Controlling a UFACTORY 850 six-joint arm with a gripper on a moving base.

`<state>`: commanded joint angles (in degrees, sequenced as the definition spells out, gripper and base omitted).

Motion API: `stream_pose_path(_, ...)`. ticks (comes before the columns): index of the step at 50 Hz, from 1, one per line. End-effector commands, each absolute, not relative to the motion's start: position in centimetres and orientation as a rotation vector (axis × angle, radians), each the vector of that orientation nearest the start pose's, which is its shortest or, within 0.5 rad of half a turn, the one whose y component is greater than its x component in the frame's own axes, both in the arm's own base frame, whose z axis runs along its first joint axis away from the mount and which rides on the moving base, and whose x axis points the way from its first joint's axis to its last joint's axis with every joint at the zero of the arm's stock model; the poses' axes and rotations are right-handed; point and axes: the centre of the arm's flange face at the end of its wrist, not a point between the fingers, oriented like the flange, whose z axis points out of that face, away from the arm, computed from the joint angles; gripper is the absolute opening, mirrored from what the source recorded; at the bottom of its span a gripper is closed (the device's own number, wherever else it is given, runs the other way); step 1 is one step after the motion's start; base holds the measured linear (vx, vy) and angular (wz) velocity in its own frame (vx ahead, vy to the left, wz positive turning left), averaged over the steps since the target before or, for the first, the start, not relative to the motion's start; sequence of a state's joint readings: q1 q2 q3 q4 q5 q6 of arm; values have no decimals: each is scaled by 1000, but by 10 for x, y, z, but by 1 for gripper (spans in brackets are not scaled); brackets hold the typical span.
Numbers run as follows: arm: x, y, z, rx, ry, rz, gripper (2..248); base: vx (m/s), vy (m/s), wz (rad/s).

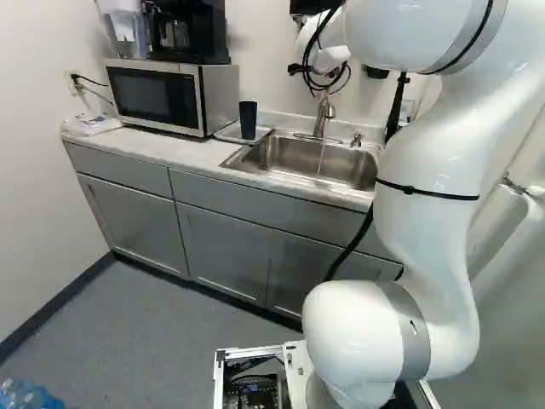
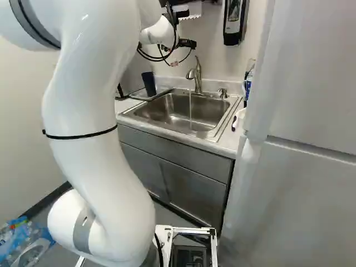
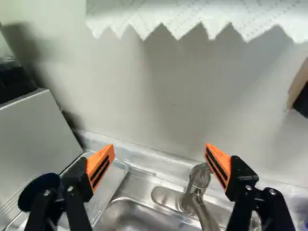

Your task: Rinse the cup and place it in the tray

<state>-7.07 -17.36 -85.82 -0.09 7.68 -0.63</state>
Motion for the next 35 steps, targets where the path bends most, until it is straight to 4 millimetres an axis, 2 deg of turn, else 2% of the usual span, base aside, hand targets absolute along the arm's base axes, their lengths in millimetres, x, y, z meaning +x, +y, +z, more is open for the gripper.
stream_pose_path(10, 653, -90, 696, -2561, 159, -1966, 247, 0, 0, 0)
stream_pose_path(35, 664, -90, 689, -2614, 160, -1888, 247, 0, 0, 0)
